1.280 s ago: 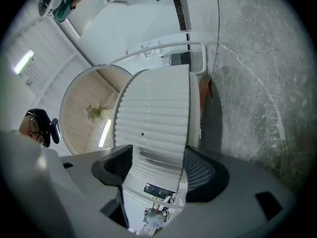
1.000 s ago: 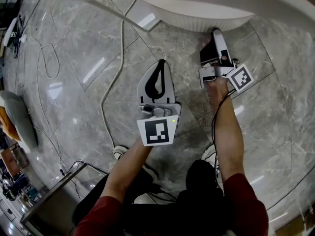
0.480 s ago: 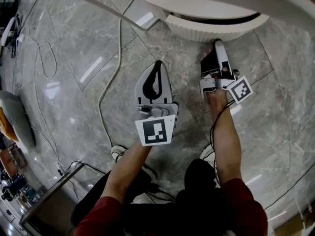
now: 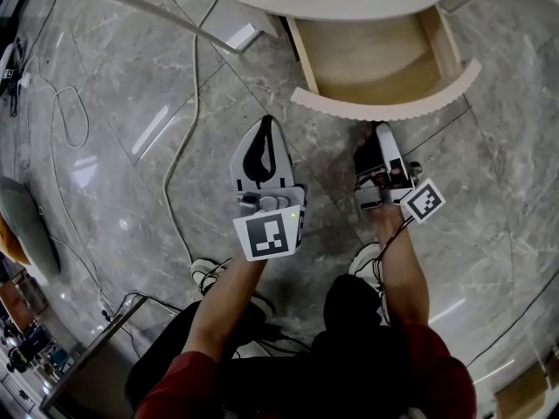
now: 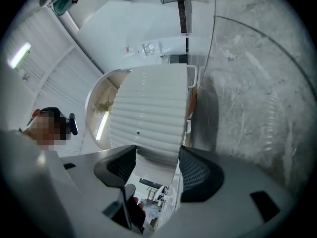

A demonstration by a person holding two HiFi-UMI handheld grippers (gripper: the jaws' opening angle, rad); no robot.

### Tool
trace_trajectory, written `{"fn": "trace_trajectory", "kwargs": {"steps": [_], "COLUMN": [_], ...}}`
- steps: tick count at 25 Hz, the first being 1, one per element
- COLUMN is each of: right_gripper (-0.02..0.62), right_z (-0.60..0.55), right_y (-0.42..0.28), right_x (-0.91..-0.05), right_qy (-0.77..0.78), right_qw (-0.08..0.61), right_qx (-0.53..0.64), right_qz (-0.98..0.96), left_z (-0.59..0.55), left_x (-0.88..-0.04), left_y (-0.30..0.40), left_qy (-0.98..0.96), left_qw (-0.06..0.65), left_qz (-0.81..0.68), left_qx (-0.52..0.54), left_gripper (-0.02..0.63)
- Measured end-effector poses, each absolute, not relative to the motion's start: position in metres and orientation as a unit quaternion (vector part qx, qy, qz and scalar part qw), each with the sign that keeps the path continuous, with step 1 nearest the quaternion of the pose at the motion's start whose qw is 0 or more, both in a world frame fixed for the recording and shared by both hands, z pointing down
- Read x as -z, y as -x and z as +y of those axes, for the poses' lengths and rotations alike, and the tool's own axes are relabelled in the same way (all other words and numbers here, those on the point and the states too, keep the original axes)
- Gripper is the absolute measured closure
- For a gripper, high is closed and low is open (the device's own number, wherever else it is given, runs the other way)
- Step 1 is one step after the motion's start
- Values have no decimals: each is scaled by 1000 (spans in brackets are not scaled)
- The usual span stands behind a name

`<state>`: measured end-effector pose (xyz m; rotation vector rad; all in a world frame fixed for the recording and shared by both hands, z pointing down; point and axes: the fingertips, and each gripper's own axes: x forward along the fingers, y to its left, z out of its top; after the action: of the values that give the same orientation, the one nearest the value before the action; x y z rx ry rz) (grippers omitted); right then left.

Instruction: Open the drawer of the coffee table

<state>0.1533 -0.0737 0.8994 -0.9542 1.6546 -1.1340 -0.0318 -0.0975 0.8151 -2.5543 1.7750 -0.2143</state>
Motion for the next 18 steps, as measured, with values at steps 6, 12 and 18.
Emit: {"fn": "trace_trajectory", "kwargs": {"steps": [6,12,18], "right_gripper": [311,311,311], "right_z": [-35,-9,-10], "right_y": [-157,-161,-159], "right_x": [-898,-900,-900], "right_qy": [385,392,389], "right_qw": [439,439,433], "right_qx": [468,479,480], "right_qz": [663,651,656], "left_z": [-91,-85,-79], "left_x": [-817,-823,-824], "left_y": [36,40,36], "left_qy": [808,809,814], "left_qw": [-14,-16,-16], "left_qz": [587,585,578], "left_qx": [51,60,64], "left_gripper": [592,592,592]}}
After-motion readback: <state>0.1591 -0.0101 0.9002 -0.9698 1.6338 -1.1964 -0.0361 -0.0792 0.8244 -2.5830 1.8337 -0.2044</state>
